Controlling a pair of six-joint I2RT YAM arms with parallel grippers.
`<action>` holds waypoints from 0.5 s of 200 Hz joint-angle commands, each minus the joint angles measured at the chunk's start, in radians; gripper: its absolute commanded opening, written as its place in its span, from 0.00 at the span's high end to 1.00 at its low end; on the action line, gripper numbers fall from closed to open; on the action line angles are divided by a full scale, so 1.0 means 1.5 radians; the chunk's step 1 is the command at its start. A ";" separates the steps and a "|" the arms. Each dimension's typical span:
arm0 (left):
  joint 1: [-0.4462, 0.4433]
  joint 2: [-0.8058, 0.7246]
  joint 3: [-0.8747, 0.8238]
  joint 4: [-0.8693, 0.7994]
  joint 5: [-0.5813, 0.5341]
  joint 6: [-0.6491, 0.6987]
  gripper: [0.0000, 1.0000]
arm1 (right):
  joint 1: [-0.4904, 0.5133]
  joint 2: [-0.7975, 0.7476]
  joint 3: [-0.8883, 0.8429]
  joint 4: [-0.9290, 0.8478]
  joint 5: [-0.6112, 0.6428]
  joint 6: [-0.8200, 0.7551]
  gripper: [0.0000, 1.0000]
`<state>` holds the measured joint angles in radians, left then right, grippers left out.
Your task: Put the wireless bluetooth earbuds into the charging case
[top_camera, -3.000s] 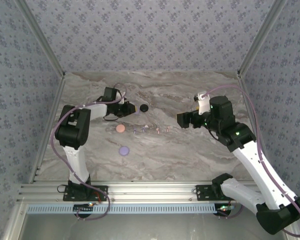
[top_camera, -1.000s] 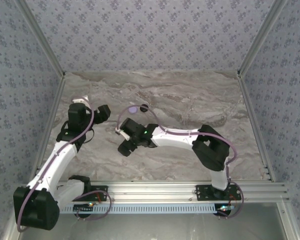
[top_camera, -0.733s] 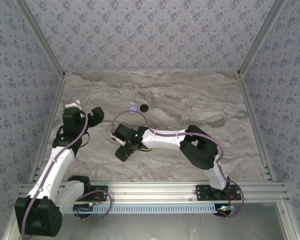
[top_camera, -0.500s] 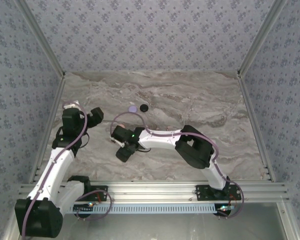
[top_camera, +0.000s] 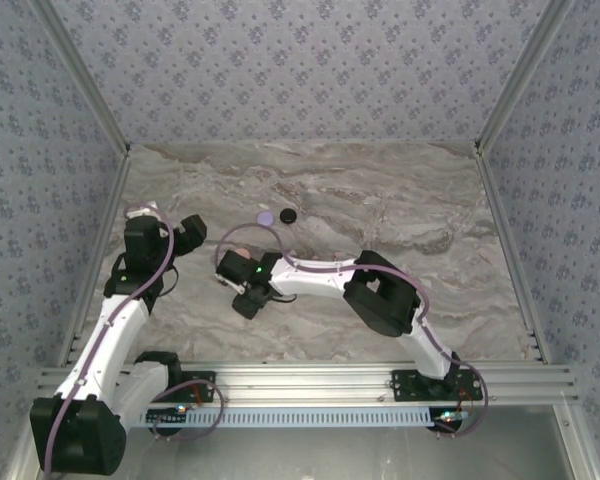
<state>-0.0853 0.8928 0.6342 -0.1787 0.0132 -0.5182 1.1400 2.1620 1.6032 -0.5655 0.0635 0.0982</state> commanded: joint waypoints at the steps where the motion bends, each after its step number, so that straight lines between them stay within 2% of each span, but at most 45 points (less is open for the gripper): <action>1: 0.003 0.005 0.006 0.004 0.008 -0.004 0.06 | -0.007 -0.011 -0.023 0.018 -0.021 -0.006 0.47; 30: 0.003 0.015 0.014 0.010 0.042 0.000 0.06 | -0.024 -0.094 -0.094 0.078 -0.021 -0.033 0.48; 50: 0.003 0.029 0.030 0.017 0.103 0.008 0.08 | -0.044 -0.179 -0.164 0.133 -0.013 -0.069 0.49; 100: -0.013 0.093 0.095 0.051 0.367 0.005 0.13 | -0.122 -0.415 -0.364 0.273 -0.002 -0.211 0.49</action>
<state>-0.0864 1.0000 0.6945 -0.1711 0.3058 -0.5140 1.0061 1.6913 1.1675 -0.3004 0.0475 -0.0772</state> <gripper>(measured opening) 0.880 0.512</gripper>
